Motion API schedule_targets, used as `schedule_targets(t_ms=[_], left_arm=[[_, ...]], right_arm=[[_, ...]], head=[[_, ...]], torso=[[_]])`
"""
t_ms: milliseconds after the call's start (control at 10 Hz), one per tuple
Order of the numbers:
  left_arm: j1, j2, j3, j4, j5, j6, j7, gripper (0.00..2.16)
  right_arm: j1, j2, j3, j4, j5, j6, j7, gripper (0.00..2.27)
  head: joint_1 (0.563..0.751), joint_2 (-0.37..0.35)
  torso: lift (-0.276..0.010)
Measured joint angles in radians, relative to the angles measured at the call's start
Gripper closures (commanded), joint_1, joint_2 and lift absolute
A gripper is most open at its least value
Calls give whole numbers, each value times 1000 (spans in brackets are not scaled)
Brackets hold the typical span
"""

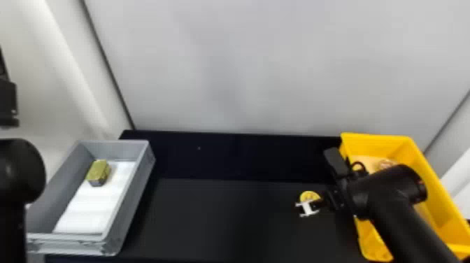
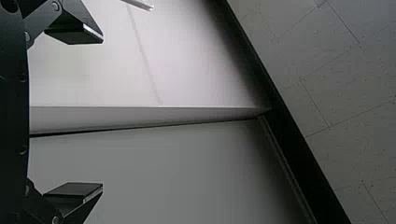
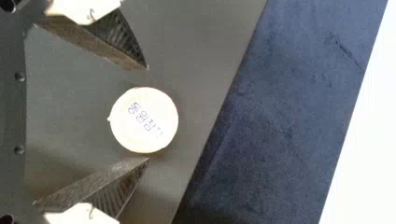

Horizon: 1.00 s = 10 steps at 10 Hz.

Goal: Pick up the round yellow can and place it in the yellow rectangular box

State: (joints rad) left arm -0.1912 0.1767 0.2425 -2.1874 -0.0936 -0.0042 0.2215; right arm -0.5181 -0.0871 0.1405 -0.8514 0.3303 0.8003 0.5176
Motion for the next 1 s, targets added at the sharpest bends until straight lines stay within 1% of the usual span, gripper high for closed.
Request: schedule_targets(t_ms=[100,300,800,1000], left_arm=[[1,0,0,0,0,0,0,154],[3,0,0,0,0,0,-1,154],[6,-1,1,0,-2,3,-1,154],[6,-2,2,0,-2,4,-1,154]], right_arm=[[0,0,-3,3,0,-7,-5,697],[2,0,-7,5,-5,-8,-16,776],[14,-2,-8,-28,-18,7,-10,776],[33,-7,-8,-93,-17,42,-4,776]], head=[[692,54],[692,54],[692,54],[692,54]], torso=[[-3],[-3],[-3],[-3]])
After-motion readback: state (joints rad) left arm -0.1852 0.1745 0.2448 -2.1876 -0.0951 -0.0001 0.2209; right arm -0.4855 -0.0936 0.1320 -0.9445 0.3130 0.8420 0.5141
